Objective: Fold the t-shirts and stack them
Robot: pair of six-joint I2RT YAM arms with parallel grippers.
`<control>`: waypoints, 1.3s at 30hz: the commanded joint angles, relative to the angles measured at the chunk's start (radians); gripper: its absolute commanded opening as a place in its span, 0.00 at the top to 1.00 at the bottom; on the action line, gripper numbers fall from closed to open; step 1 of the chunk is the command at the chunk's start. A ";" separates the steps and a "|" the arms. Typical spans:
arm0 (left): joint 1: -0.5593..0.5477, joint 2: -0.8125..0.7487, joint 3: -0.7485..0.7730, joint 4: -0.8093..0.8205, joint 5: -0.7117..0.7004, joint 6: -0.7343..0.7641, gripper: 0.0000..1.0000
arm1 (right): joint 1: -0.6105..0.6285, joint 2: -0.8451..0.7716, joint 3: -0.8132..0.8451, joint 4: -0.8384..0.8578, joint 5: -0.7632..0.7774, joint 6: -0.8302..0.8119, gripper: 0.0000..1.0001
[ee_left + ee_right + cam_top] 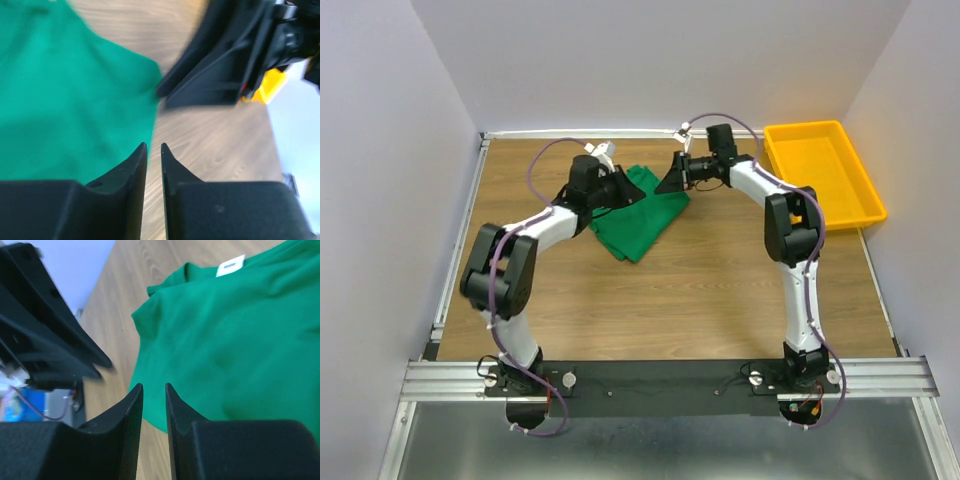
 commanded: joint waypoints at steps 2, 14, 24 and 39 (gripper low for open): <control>-0.024 0.211 0.112 0.070 0.152 -0.091 0.80 | 0.020 0.111 0.044 -0.023 -0.004 0.197 0.68; 0.088 0.354 0.135 0.009 0.028 -0.266 0.88 | -0.024 0.115 -0.083 -0.094 0.296 0.218 0.67; 0.177 0.312 0.065 0.021 -0.034 -0.308 0.89 | -0.034 0.063 -0.154 -0.135 0.158 0.077 0.67; 0.043 0.058 0.025 0.094 0.181 -0.058 0.80 | -0.023 0.051 0.060 -0.138 0.022 0.092 0.67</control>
